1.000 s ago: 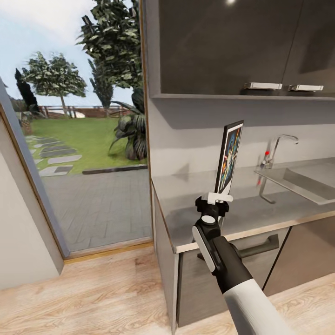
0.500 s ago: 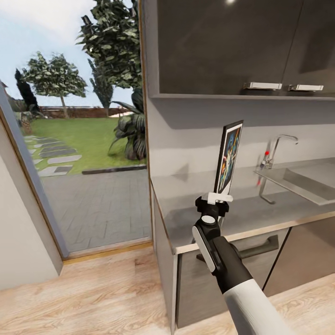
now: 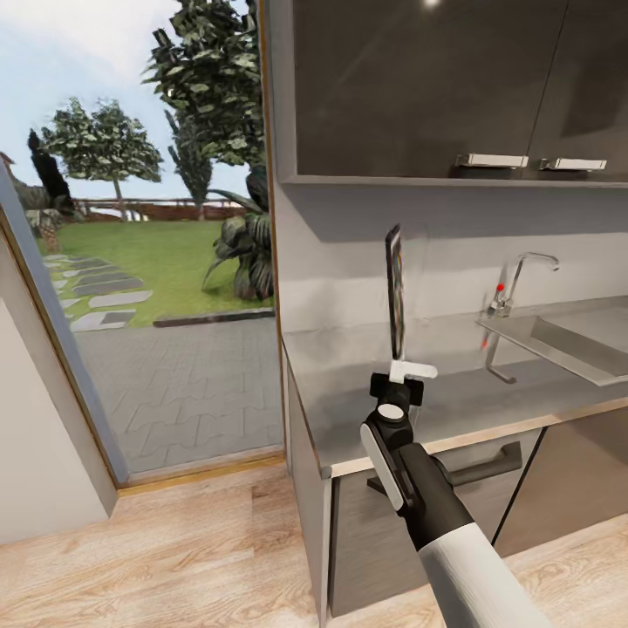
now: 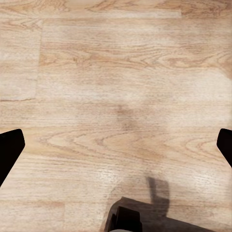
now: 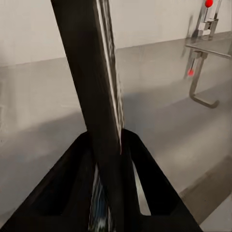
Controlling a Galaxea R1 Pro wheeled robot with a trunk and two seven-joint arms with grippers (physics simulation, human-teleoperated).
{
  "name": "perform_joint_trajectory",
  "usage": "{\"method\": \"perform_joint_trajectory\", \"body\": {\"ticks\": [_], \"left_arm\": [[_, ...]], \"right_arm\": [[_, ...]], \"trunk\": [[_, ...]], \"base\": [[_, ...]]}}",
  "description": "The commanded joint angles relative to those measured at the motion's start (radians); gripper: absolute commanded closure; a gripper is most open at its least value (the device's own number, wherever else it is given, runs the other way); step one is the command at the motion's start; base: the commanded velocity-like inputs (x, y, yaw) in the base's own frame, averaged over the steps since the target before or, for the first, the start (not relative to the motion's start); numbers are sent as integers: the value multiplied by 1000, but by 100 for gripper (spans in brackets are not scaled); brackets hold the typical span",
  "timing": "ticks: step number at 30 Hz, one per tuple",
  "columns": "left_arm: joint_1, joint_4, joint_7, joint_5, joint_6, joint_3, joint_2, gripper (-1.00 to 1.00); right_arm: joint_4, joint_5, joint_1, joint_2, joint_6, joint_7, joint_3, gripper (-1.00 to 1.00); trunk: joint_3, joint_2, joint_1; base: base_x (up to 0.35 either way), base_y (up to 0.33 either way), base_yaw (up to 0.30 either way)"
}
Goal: Pick up the poster from the kitchen countertop and hang it on one of the wall nails in the kitchen.
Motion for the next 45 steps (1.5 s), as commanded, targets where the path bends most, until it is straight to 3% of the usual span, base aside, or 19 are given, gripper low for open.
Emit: {"method": "perform_joint_trajectory", "body": {"ticks": [1,29,45], "left_arm": [[0,-1,0,0,-2,1,0,-100],[0,-3,0,0,-2,4,0,-100],[0,-3,-1,0,-2,4,0,-100]], "right_arm": [[-1,-7,-1,0,1,-9,2,100],[-35,-8,-1,0,6,-15,7,100],[-35,-8,-1,0,7,-15,7,100]], "trunk": [[-1,-1,0],[-1,-1,0],[-1,-1,0]], "base": [[0,0,0],[0,0,0],[-161,0,103]]}}
